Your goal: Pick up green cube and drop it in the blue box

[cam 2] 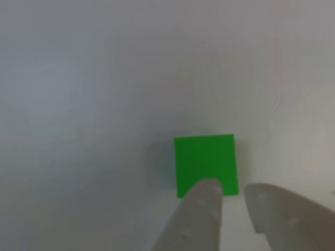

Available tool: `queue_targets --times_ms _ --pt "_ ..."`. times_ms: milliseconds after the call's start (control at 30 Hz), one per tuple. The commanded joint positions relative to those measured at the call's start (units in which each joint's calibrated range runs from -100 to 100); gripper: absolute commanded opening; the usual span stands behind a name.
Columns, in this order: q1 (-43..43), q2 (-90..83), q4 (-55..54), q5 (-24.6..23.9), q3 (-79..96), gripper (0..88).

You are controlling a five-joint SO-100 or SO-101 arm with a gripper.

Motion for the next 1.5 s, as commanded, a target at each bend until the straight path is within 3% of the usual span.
queue_targets --times_ms 0,633,1467 --pt "0.41 2.92 0.08 -0.2 -4.3 2.0" --pt "-0.45 5.68 -0.09 -0.24 -4.75 28.9" --pt "-3.27 14.79 -0.34 -0.24 -11.43 29.4"
